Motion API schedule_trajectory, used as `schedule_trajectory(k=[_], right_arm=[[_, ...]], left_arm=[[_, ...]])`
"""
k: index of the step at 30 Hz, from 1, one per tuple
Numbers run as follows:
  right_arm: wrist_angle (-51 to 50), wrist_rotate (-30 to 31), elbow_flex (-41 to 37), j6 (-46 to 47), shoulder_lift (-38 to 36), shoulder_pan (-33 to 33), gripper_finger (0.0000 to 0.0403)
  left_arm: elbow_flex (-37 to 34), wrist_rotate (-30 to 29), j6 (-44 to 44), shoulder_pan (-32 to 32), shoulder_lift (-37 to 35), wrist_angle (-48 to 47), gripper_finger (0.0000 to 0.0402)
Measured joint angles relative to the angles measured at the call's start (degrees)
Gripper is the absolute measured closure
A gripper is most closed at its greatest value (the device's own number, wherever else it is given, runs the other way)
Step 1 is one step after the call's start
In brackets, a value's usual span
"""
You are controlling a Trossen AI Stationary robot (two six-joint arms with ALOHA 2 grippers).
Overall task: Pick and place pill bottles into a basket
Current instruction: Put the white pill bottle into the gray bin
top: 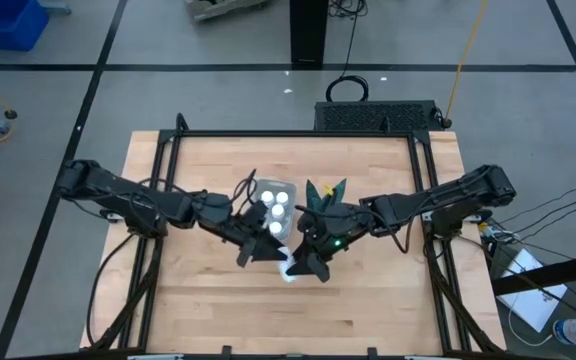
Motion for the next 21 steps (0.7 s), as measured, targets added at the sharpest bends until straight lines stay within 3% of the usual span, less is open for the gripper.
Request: schedule_trajectory(k=[7, 14, 21], right_arm=[[-1.0, 1.6, 0.0, 0.3, 0.0, 1.0, 0.0128], [-2.1, 1.3, 0.0, 0.4, 0.0, 2.4, 0.0109], [-1.7, 4.3, 0.0, 0.4, -0.4, 3.4, 0.0118]], left_arm=[[-0.1, -3.3, 3.7, 1.0, -7.0, -11.5, 0.0235], [0.0, -18.3, 5.9, 1.0, -14.6, -30.2, 0.0235], [-0.2, -35.0, 2.0, -0.6, -15.3, -43.4, 0.0235]])
